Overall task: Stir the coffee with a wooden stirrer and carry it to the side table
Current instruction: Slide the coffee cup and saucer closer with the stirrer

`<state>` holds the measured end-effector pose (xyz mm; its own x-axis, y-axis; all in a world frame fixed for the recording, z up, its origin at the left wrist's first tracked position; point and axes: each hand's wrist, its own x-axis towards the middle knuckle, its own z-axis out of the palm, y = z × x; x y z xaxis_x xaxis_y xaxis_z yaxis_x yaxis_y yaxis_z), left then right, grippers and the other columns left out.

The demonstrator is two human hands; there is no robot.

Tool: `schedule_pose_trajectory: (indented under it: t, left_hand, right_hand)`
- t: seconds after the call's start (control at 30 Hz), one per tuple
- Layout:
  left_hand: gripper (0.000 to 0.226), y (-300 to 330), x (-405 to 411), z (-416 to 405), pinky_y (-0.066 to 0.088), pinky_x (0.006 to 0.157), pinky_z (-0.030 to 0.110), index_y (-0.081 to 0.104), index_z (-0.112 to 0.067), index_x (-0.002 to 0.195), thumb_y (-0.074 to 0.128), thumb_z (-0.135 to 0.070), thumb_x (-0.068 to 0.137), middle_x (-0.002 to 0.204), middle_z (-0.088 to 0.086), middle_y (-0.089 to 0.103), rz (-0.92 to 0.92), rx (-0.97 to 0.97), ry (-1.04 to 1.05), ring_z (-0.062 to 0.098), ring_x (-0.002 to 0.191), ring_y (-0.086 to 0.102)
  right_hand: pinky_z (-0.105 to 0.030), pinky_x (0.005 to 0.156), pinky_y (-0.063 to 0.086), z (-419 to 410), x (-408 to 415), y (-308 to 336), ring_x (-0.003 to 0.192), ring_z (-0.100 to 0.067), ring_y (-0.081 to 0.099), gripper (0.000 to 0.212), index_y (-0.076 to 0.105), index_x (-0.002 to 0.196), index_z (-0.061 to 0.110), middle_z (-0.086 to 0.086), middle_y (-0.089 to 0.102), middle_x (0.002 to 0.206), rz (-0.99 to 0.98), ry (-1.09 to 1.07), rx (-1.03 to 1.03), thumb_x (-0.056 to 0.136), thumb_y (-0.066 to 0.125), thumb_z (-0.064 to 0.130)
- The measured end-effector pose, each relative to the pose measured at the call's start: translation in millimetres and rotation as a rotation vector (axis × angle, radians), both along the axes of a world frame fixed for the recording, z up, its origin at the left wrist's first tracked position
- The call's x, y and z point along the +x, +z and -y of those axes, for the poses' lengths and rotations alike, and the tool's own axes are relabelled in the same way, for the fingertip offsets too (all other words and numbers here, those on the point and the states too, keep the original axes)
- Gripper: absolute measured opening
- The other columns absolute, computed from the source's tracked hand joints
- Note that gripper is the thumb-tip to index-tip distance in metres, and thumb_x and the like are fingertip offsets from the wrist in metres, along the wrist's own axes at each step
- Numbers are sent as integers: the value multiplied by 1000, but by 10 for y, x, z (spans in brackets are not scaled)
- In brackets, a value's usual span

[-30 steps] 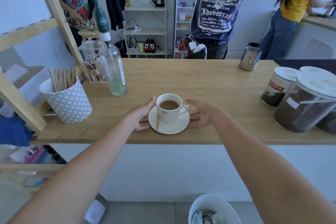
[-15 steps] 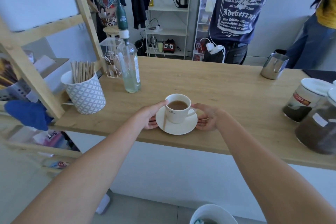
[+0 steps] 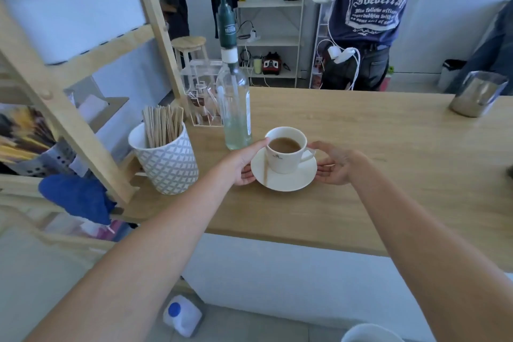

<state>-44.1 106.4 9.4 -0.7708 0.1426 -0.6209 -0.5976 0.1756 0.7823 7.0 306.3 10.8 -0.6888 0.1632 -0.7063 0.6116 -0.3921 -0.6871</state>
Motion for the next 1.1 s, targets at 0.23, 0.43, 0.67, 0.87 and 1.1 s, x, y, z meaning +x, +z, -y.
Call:
schedule_pose_trajectory:
  t: [0.23,0.43,0.67,0.87,1.1]
  left_hand:
    - [47,-33,-290,215,50,84,27,55,-17,86,72,-58,72,83,-1,59,13,-25,-74,10,75,56]
    - [42,-136,-384,300,49,90,27,54,-18,84,71,-56,74,83,-1,58,8,-32,-101,10,75,55]
    - [65,-168,-409,325,47,93,28,55,-16,119,70,-60,73,90,0,58,-10,-73,-121,17,99,55]
    - [90,-94,-380,289,36,109,38,35,-14,144,55,-71,77,148,7,42,-163,-189,-123,27,133,43]
    - [90,-13,-381,203,36,104,39,40,-10,144,22,-76,85,152,7,37,-252,62,45,24,136,38]
  right_hand:
    - [-33,70,54,257,-248,-81,72,-22,60,54,49,111,-5,-14,55,87,16,-44,46,76,74,28]
    - [-32,75,55,347,-359,-192,75,-22,62,59,52,116,-4,-13,57,90,56,-46,85,72,74,28]
    - [-32,82,50,405,-379,-189,72,-21,59,50,53,108,0,-11,57,85,67,-31,148,74,70,32]
    - [-33,80,48,469,-302,-110,68,-16,49,29,50,76,19,-2,48,74,-8,53,400,86,59,44]
    - [-25,51,38,497,-272,-264,57,-15,41,34,42,109,21,-2,42,76,-214,162,541,96,33,51]
